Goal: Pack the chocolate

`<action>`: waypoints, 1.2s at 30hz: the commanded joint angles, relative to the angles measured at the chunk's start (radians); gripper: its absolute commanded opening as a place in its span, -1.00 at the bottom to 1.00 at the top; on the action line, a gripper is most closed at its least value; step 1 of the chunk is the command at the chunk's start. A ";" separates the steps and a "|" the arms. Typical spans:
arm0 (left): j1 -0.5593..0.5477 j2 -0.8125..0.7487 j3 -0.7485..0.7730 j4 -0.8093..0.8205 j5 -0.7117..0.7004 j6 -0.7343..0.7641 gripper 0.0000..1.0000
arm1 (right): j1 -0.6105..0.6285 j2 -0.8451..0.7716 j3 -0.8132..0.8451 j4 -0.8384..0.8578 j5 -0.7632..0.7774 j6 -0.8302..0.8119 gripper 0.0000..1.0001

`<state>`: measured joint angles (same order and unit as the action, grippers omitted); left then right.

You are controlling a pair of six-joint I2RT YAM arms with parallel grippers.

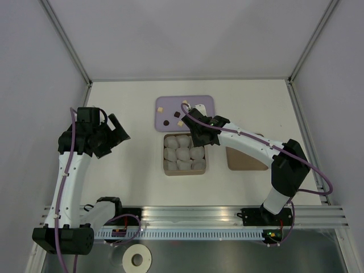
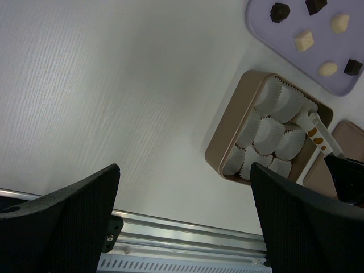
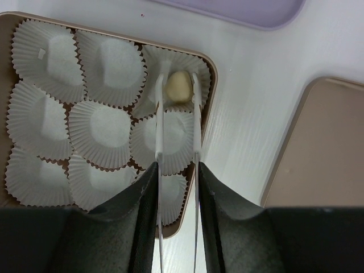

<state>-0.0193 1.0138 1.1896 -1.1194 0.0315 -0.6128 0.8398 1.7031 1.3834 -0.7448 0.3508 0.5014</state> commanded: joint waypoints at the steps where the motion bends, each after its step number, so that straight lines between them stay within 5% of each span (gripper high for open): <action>1: -0.002 -0.009 0.004 0.032 -0.015 0.018 0.99 | -0.001 -0.002 0.042 -0.004 0.031 0.006 -0.25; 23: -0.002 -0.006 0.051 0.013 -0.008 0.013 0.99 | -0.001 -0.129 0.187 -0.099 0.046 0.005 -0.29; 36: -0.002 0.028 0.097 -0.031 0.002 0.004 0.99 | -0.094 0.228 0.589 -0.117 0.063 -0.123 -0.28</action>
<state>-0.0193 1.0321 1.2396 -1.1316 0.0280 -0.6132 0.7715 1.8740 1.9041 -0.8368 0.3935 0.4126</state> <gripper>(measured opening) 0.993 0.361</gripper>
